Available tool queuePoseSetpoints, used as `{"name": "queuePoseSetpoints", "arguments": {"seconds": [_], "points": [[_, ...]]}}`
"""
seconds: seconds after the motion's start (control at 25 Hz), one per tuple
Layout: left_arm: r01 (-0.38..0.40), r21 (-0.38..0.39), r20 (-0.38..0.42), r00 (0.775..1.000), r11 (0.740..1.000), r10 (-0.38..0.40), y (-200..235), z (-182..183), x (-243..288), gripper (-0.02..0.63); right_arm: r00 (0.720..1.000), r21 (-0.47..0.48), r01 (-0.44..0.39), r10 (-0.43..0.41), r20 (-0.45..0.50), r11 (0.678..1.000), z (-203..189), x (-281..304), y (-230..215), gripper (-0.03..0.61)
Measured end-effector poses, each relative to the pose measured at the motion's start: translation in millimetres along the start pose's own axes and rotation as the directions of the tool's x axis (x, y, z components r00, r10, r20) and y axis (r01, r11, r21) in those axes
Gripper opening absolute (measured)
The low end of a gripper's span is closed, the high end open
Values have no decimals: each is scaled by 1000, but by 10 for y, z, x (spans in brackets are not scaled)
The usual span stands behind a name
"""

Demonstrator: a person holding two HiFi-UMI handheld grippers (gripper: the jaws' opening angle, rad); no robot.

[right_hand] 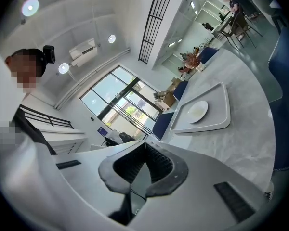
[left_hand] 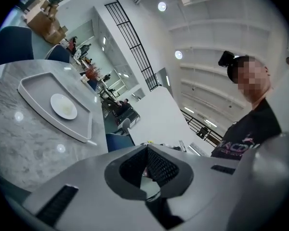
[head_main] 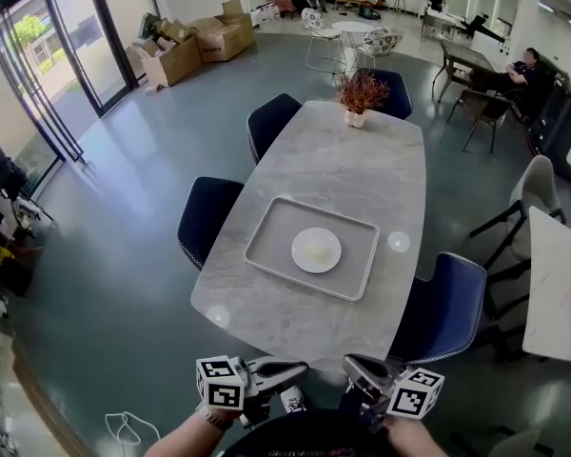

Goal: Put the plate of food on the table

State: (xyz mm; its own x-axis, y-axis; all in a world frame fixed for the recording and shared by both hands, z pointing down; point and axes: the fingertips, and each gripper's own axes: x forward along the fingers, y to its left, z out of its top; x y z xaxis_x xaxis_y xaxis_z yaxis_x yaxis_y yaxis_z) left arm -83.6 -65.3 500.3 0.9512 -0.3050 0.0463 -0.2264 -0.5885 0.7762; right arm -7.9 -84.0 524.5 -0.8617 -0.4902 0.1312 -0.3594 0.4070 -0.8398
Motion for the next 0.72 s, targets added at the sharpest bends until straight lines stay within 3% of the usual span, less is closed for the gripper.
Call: {"name": "queuePoseSetpoints", "arguments": {"seconds": [0.16,0.24,0.4,0.56,0.72], "points": [[131,25,-20,991,991,-130,-342,-265,-124,8,999,-27,-29,29,-25,999,-140,134,171,11],[161,61,-55,986,985,-158,-430,-384,-162,8,998,-46,-43,41,-46,998,-235,170,236,11],[134,52,-68,989,990,-131,-435,-498,-257,8,994,-71,-63,57,-89,995,-446,221,354,11],[95,-3,-23,995,995,-95,-312,-515,-386,8,993,-60,-67,61,-97,996,-566,268,389,11],[80,7,8,997,997,-80,-243,-390,-527,8,993,-55,-69,63,-101,996,-629,299,442,11]]}}
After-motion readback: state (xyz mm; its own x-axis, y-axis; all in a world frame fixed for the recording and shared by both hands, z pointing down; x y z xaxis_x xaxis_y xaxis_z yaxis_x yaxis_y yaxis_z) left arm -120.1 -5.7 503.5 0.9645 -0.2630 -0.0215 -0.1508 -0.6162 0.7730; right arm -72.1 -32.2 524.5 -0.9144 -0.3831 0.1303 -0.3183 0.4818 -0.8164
